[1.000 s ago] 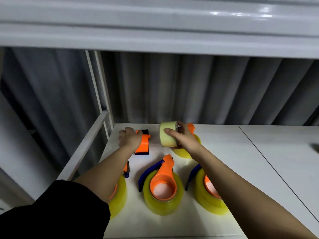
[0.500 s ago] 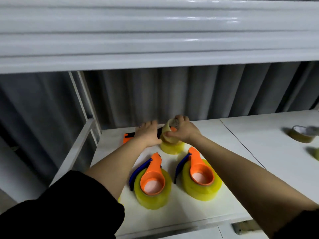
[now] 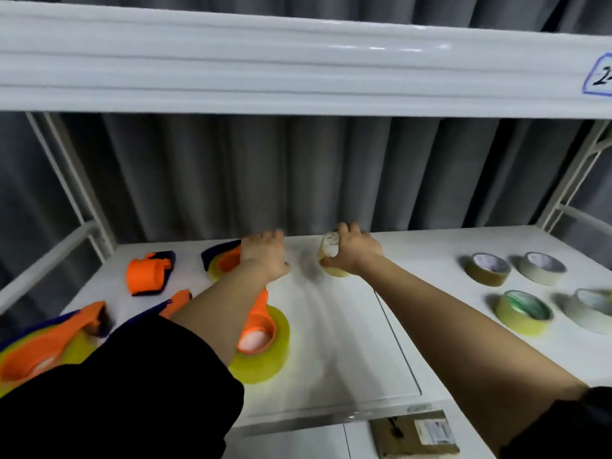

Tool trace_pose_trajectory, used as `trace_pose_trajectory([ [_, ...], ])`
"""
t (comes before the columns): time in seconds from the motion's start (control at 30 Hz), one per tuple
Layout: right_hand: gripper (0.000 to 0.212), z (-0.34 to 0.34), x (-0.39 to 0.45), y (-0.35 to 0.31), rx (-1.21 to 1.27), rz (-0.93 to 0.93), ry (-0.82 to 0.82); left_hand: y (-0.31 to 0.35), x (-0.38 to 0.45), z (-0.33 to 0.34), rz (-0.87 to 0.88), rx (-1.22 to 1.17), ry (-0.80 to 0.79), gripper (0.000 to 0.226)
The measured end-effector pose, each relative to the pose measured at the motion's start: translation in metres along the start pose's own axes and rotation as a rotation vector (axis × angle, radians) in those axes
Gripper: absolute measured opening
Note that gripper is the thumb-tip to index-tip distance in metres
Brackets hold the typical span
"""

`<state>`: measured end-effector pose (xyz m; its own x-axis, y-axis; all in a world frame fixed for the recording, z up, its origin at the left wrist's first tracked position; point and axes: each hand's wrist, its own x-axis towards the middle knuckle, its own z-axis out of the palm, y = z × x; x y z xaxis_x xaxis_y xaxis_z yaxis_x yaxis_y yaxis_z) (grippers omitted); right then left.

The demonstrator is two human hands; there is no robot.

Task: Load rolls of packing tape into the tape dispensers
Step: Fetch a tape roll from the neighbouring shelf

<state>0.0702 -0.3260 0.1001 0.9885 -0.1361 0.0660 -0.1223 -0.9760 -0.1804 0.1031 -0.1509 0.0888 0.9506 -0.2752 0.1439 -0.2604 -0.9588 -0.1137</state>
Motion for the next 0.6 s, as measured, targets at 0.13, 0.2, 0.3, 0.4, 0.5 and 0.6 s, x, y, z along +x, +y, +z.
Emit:
trace_pose_trajectory([
  [0.13,0.083,-0.012,0.001,0.034,0.002,0.009,-0.002,0.032,0.003,-0.008,-0.008,0.008,0.000,0.058],
  [0.2,0.083,-0.012,-0.001,0.047,0.007,0.012,-0.008,0.042,0.005,-0.012,-0.027,0.001,-0.021,0.059],
  [0.3,0.083,-0.015,-0.001,0.064,-0.009,0.031,0.002,0.056,0.010,-0.014,0.005,-0.012,-0.017,0.061],
  [0.4,0.083,-0.016,-0.003,0.077,-0.003,0.075,0.019,0.071,0.012,-0.010,0.059,-0.006,-0.009,0.062],
  [0.5,0.082,-0.011,-0.007,0.088,-0.022,0.104,-0.001,0.087,0.013,-0.005,0.097,0.020,-0.015,0.062],
  [0.6,0.081,-0.015,-0.007,0.101,-0.015,0.107,0.013,0.104,0.021,-0.010,0.108,0.009,-0.024,0.057],
])
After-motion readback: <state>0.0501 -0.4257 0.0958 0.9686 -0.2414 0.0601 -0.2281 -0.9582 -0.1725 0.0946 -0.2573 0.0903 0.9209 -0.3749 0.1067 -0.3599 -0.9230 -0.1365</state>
